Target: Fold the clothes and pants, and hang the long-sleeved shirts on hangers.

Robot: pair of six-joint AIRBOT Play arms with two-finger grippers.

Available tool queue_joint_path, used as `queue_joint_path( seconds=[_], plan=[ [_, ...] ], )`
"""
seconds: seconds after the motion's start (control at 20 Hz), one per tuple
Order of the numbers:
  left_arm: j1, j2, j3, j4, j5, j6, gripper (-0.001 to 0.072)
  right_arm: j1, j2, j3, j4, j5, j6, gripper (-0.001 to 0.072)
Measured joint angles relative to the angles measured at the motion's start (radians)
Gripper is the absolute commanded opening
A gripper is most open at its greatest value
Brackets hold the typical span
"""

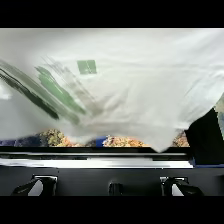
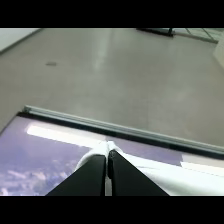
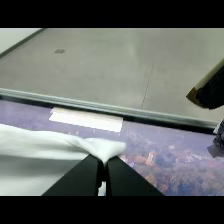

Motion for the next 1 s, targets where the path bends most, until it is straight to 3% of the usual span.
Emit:
queue_joint_path(
  seconds=[0.2, 0.45, 0.7, 1.0],
  plan=[
    [-0.021, -0.138, -0.150, -0.112, -0.003, 0.076, 0.0017, 0.000, -0.217, -0.003, 0.003, 0.108, 0.032, 0.0026],
    [-0.130, -0.481, -0.284, -0.149, 0.039, 0.192, 0.0017, 0.021, -0.599, -0.027, -0.042, 0.154, 0.064, 0.0026],
    [-0.209, -0.826, -0.285, -0.150, 0.235, 0.224, 0.0017, 0.057, -0.908, -0.033, -0.112, 0.029, 0.095, 0.0026],
    [-0.233, -1.010, -0.201, -0.142, 0.329, 0.241, 0.0017, 0.066, -1.025, -0.033, -0.139, -0.093, 0.129, 0.0026]
  ],
)
